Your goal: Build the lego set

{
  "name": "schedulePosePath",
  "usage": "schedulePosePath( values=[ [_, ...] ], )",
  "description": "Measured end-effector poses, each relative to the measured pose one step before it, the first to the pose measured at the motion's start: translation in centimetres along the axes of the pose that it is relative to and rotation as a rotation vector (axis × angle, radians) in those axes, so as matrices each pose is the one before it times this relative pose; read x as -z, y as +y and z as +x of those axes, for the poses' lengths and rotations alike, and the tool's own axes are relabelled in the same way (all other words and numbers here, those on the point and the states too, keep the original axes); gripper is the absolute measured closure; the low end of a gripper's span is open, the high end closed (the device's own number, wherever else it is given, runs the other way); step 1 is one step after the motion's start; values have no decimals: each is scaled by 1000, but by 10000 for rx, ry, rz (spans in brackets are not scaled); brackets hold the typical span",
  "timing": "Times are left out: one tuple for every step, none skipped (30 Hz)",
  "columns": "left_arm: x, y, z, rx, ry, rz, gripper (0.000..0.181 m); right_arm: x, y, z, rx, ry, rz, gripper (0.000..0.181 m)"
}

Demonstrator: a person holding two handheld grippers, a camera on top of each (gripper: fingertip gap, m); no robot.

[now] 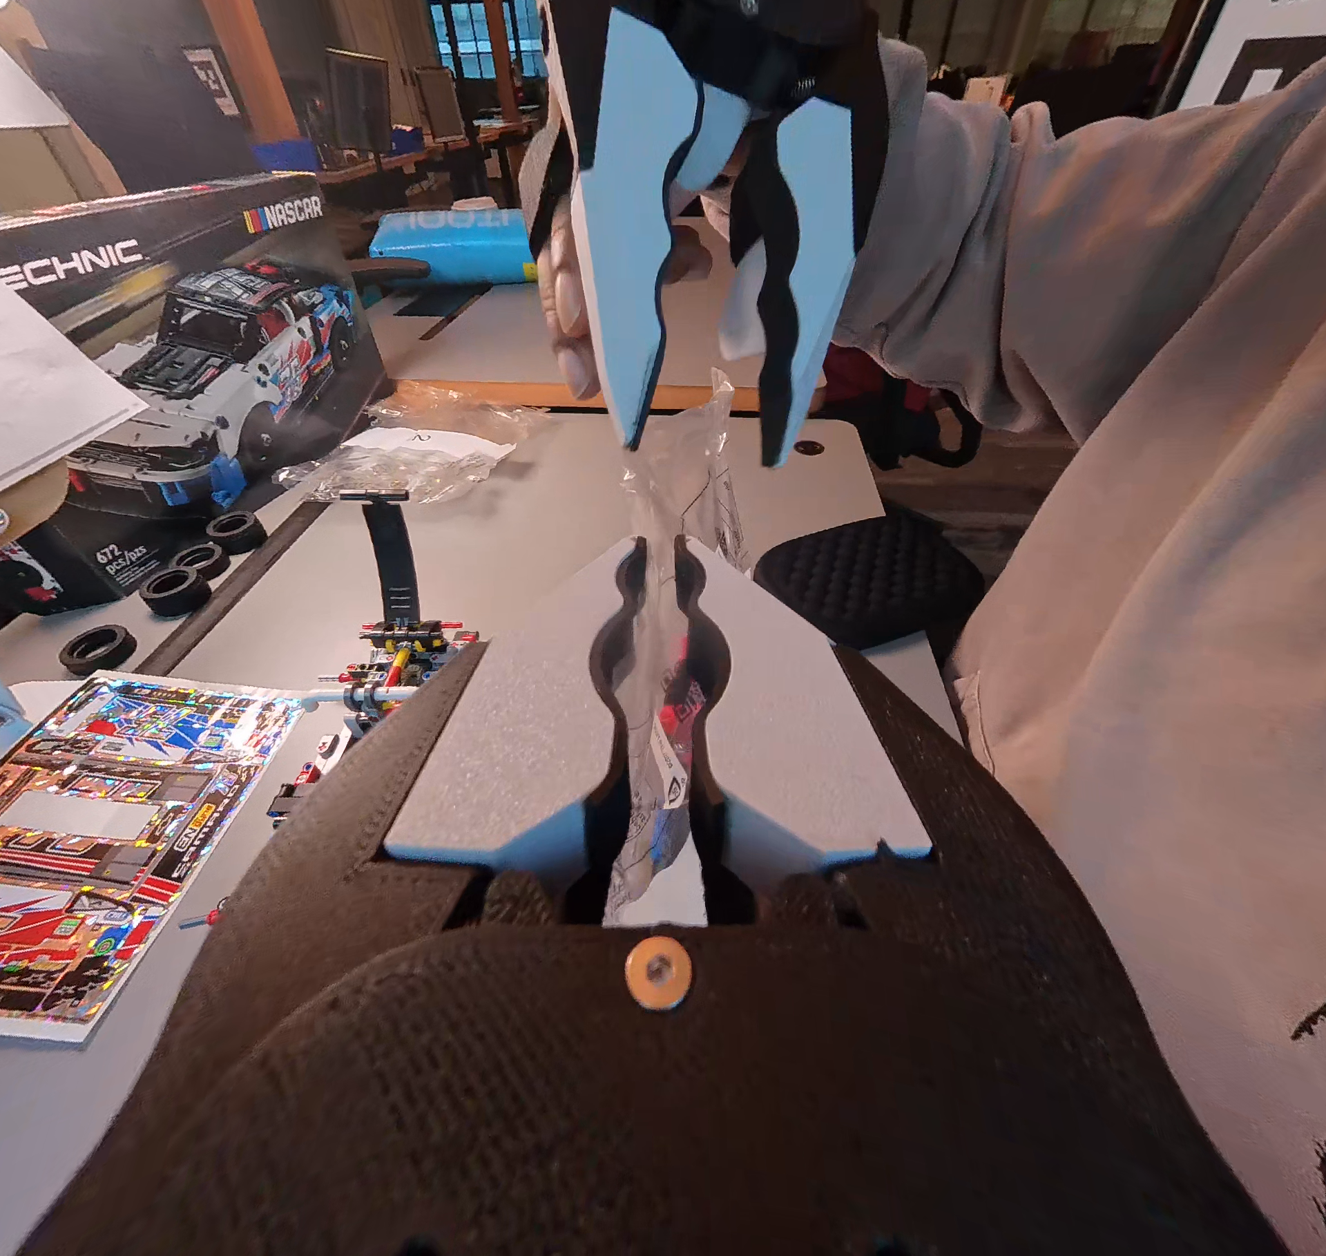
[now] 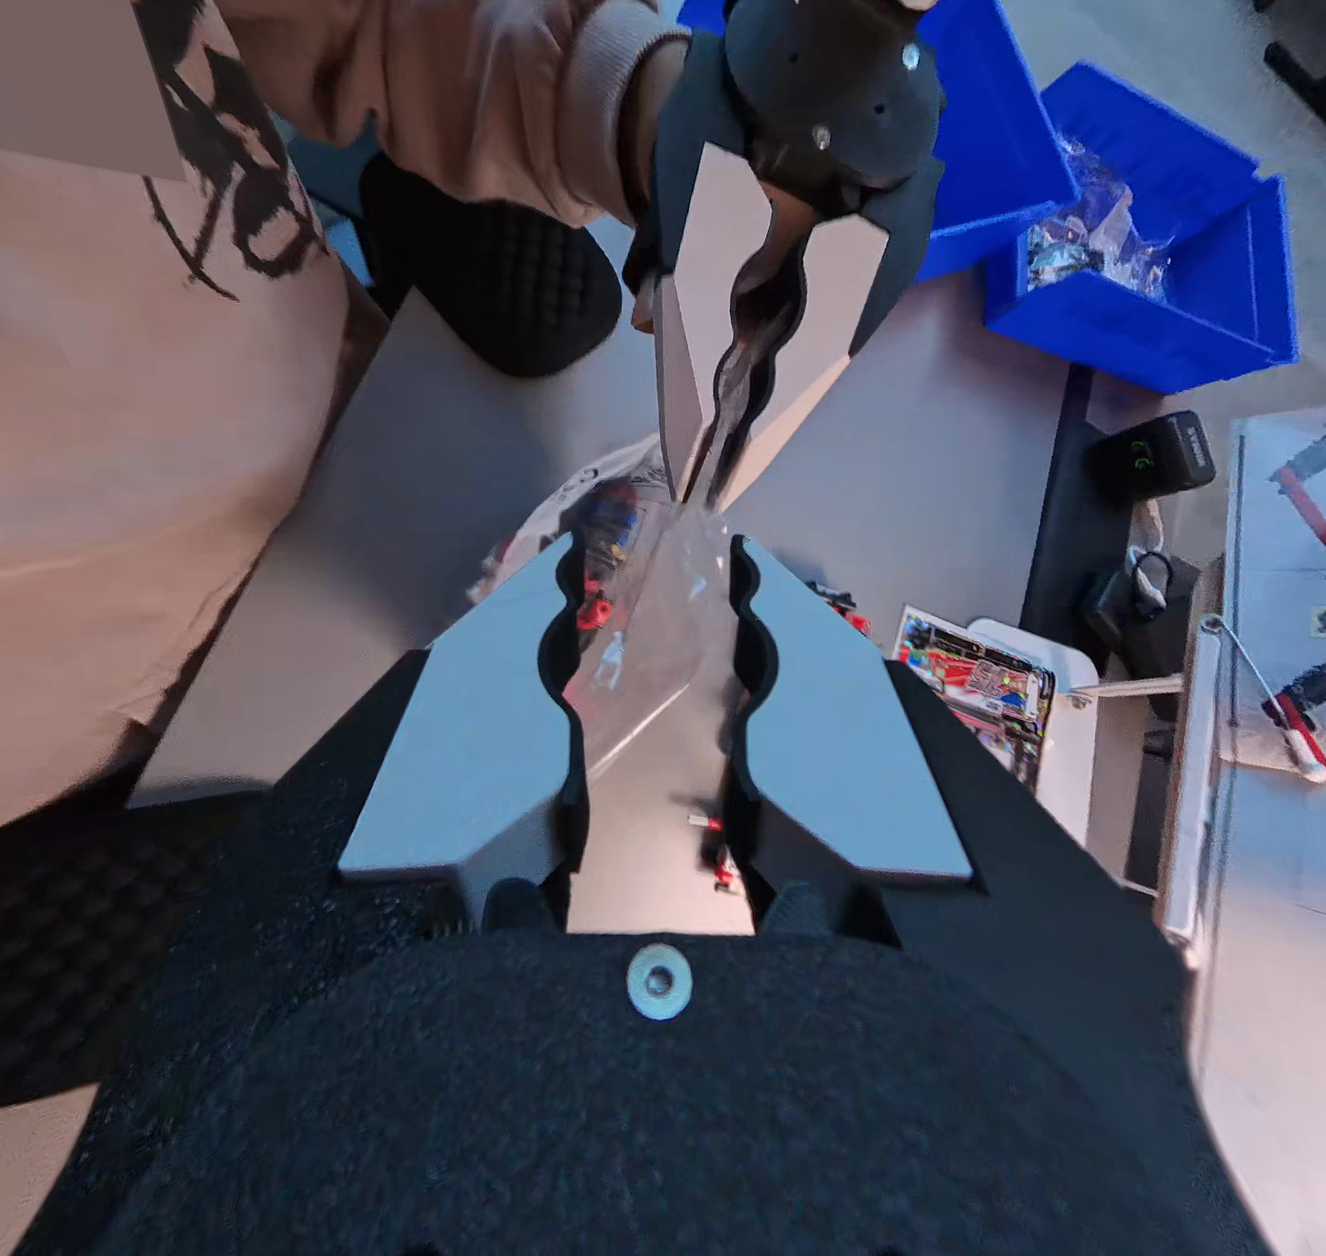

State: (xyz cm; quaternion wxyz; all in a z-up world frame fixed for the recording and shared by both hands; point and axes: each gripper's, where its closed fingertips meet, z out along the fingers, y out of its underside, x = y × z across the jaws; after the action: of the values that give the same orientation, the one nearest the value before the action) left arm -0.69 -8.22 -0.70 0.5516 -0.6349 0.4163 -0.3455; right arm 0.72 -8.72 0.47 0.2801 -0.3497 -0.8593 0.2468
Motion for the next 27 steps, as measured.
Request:
schedulePosePath(
  values=[
    [299,-32,-220,74,-135,125,176,-551,830,259,171,56,-625,156],
    [440,-101,-219,96,-130,196,180,-476,603,5,91,-64,-353,171],
    [559,-146,3,82,16,215,181,-349,329,179,-16,66,-137,181],
    [590,-46,112,66,56,124,181,-223,52,70,-53,13,89,181],
    [536,181,-168,13,-150,-25,178,-81,-76,-166,-121,-123,160,181],
    [429,477,-372,-102,-291,-196,172,-48,-69,-337,-164,-223,140,181],
    [310,544,-450,-194,-289,-217,165,-110,-13,-264,-108,-158,73,181],
    [206,284,-259,-182,-115,-22,158,-148,-52,-179,-45,-93,75,181],
    [101,238,-167,-80,60,29,153,-198,-10,-25,-77,-33,43,181],
    [-2,395,-307,142,104,-72,151,-203,96,224,-95,86,-38,181],
    [-63,479,-284,281,205,-133,155,-182,23,180,-111,35,28,181],
    [-10,259,-435,301,77,-44,162,-124,12,17,-199,-88,46,181],
    [123,5,-555,78,-141,35,174,-45,-6,-17,-187,-91,36,181],
    [199,-110,-205,-124,-104,46,175,64,-41,150,-44,85,52,181],
    [186,-38,184,-170,33,-48,181,162,-62,131,114,146,49,181],
    [123,-41,189,-152,-17,-80,181,215,-161,205,130,191,65,181],
    [74,-15,28,-189,-143,-114,181,218,-320,405,74,266,88,181],
    [54,-34,115,-207,-89,-116,181,166,-456,389,30,151,74,177],
    [55,-183,272,-195,8,-61,181,70,-434,359,-54,36,-20,167],
    [42,-214,443,-247,99,-49,181,-39,-433,412,-107,-25,-73,159],
    [18,-231,533,-350,127,-27,181,-127,-461,467,-109,-55,-33,156],
    [2,-192,434,-400,58,-34,181,-226,-473,545,-141,-75,27,155],
    [4,-86,247,-298,-18,-77,181,-330,-400,310,-245,-271,26,155],
    [1,6,73,-96,-48,-90,181,-466,-183,-261,-429,-636,-75,154],
    [23,-46,216,-6,90,16,181,-597,113,-781,-469,-909,-272,148],
    [62,-140,419,18,220,114,181,-744,80,-368,-206,-505,-267,146],
    [112,-98,421,-37,190,109,181,-758,-15,91,107,-75,-172,155]
  ],
)
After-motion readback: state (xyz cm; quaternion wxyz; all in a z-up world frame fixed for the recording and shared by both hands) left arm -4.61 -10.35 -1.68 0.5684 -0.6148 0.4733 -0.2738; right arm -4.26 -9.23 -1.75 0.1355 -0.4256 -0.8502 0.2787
